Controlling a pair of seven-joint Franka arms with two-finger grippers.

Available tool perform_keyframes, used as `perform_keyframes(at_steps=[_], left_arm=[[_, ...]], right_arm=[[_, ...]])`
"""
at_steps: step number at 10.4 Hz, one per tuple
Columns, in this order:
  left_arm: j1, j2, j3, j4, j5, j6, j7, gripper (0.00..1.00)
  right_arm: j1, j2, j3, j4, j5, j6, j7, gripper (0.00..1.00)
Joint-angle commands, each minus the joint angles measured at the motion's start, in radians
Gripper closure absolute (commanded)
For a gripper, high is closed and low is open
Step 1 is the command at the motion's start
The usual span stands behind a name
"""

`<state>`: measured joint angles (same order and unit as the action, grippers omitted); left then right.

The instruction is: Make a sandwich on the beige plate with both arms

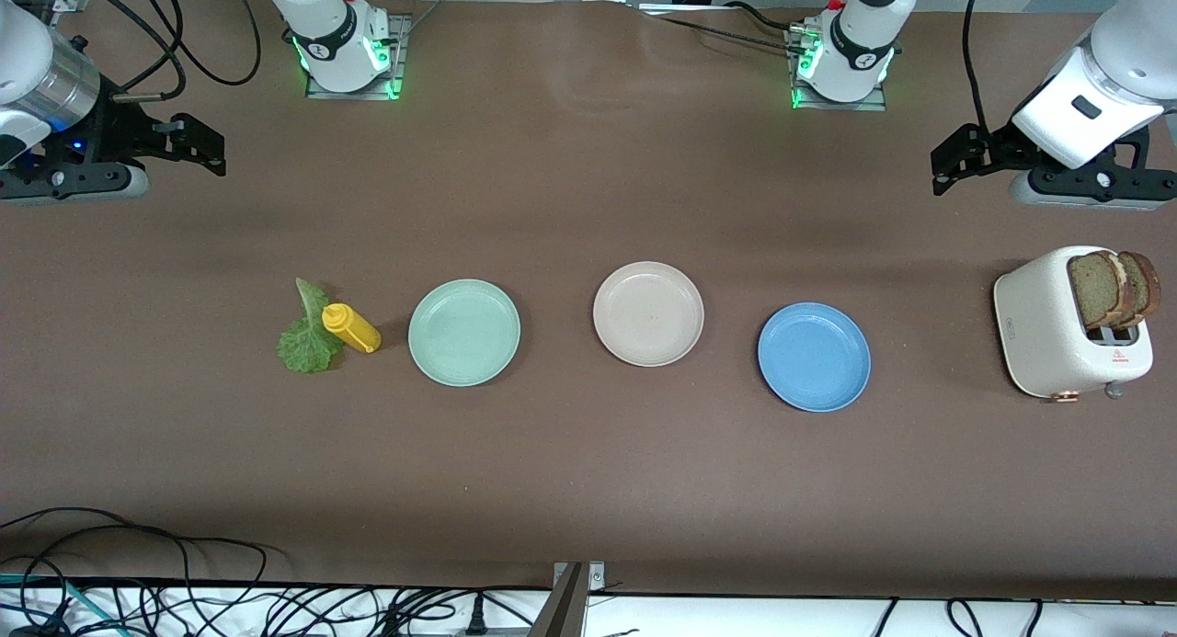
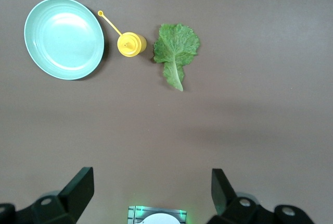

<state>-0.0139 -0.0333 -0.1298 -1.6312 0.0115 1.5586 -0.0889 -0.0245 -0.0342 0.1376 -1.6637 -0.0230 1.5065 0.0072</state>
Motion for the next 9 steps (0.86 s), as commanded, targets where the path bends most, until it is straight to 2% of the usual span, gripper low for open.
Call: perform_keyframes(at_steps=[1, 9], left_arm=[[-0.001, -0.003, 0.002, 0.013, -0.001, -0.015, 0.001, 0.0], [-0.001, -0.005, -0.002, 0.011, -0.001, -0.015, -0.011, 0.0]], right_arm=[[-0.002, -0.003, -0.004, -0.01, 0.018, -0.005, -0.003, 0.0], [-0.003, 0.002, -0.021, -0.019, 0.018, 0.006, -0.004, 0.0]])
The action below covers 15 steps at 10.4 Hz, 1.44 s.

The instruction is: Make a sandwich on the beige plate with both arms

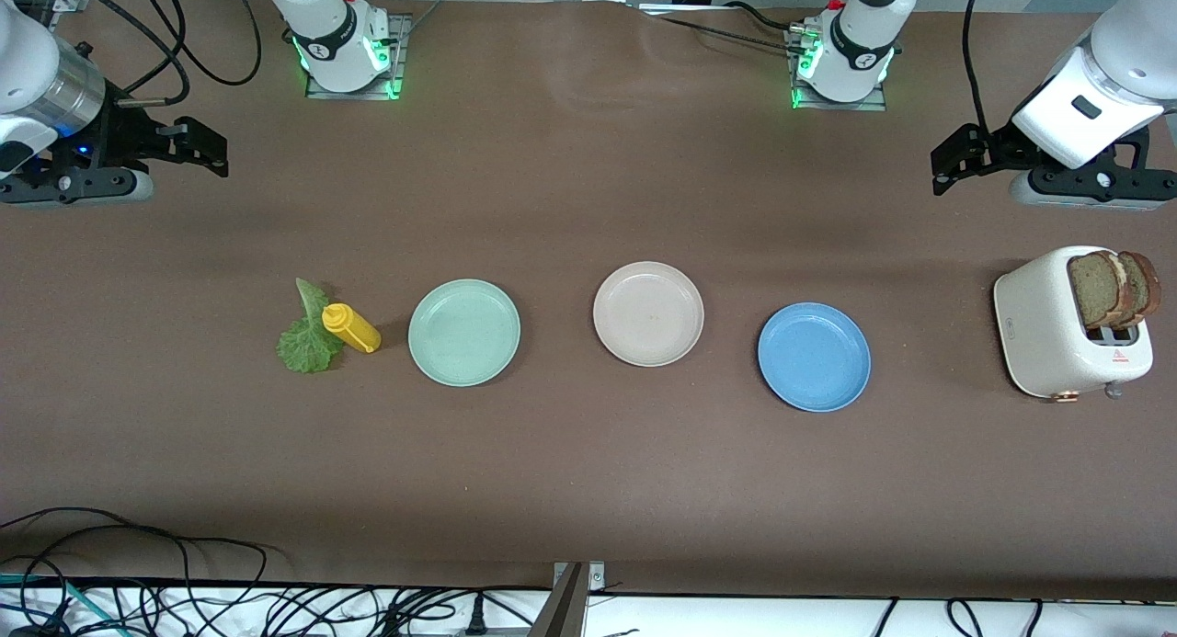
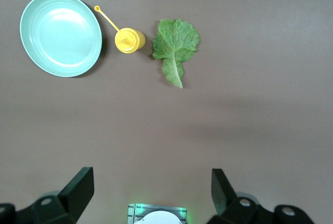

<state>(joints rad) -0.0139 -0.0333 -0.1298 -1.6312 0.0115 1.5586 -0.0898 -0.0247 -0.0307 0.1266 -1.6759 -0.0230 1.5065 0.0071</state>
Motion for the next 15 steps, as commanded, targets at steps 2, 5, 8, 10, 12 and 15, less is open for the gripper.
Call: perform_keyframes(at_steps=[2, 5, 8, 10, 12, 15], left_arm=[[0.002, -0.003, -0.008, 0.01, -0.002, -0.015, -0.007, 0.0], [-0.001, 0.007, -0.011, 0.011, -0.002, -0.015, -0.011, 0.0], [0.009, 0.038, -0.008, 0.01, -0.001, -0.015, -0.002, 0.0], [0.028, 0.061, 0.006, 0.01, 0.001, -0.015, 0.002, 0.0], [0.107, 0.116, 0.003, 0.011, 0.034, -0.003, 0.007, 0.0], [0.201, 0.208, 0.01, 0.013, 0.047, 0.02, 0.101, 0.0]], right_arm=[[-0.001, -0.008, -0.008, -0.016, 0.018, 0.0, -0.004, 0.0], [-0.001, -0.006, -0.007, -0.021, 0.018, 0.006, -0.003, 0.0], [-0.001, -0.006, -0.007, -0.024, 0.018, 0.014, -0.003, 0.0], [-0.001, -0.006, -0.007, -0.028, 0.018, 0.015, -0.003, 0.0], [-0.001, -0.005, -0.007, -0.028, 0.018, 0.015, -0.003, 0.0], [-0.003, 0.009, -0.013, -0.076, 0.018, 0.066, -0.003, 0.0]])
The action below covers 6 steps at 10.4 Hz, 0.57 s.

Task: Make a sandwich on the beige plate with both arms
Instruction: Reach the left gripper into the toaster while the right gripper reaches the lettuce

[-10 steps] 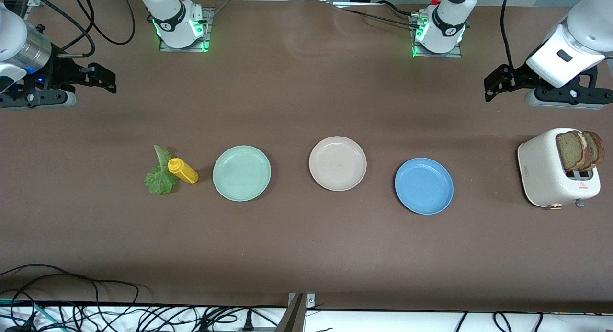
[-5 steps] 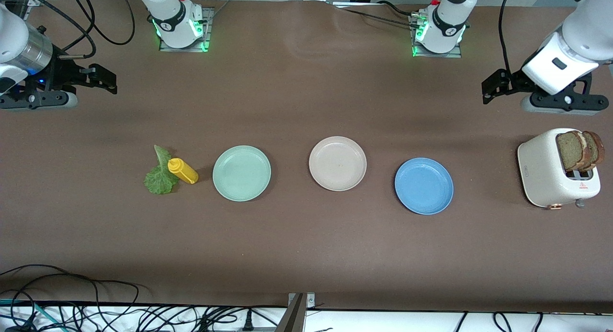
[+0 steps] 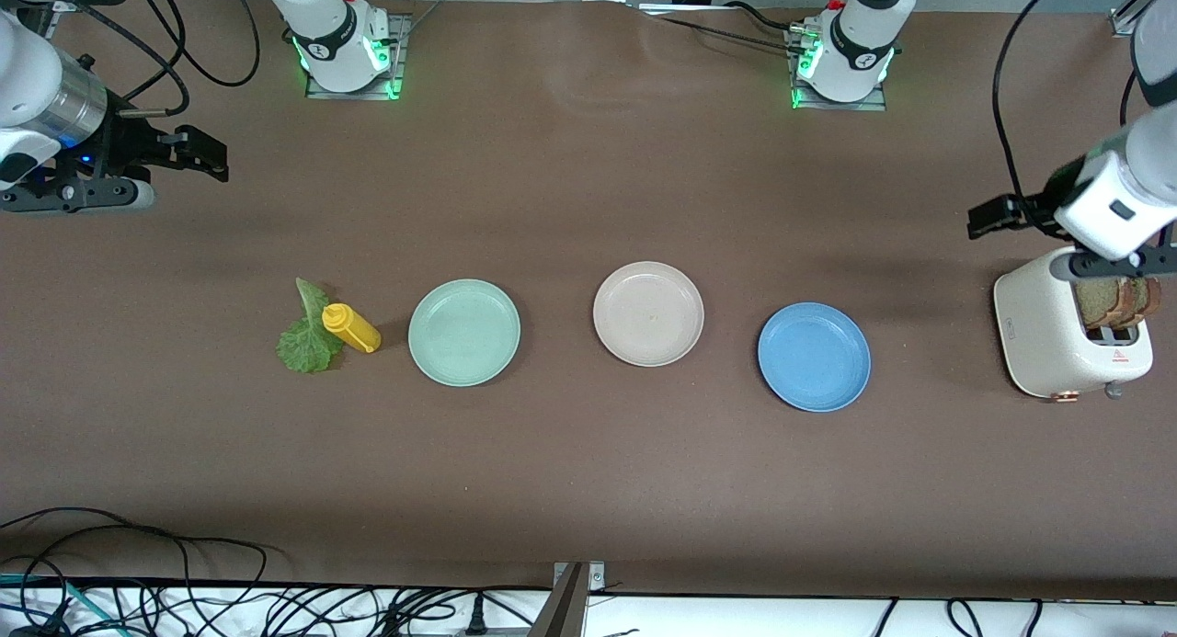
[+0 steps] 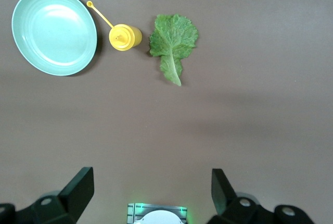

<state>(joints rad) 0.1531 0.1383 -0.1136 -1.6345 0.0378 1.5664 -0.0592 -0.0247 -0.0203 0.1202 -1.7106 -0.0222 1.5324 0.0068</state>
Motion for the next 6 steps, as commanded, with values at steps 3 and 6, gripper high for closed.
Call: perform_keyframes(at_steps=[3, 6], left_arm=[[0.158, 0.116, -0.003, 0.015, 0.093, 0.118, 0.228, 0.0], [0.223, 0.168, -0.003, 0.012, 0.192, 0.17, 0.249, 0.0]], right_arm=[[-0.004, 0.029, -0.04, -0.126, 0.016, 0.129, 0.002, 0.0], [-0.011, 0.123, -0.075, -0.124, 0.016, 0.166, 0.002, 0.0]])
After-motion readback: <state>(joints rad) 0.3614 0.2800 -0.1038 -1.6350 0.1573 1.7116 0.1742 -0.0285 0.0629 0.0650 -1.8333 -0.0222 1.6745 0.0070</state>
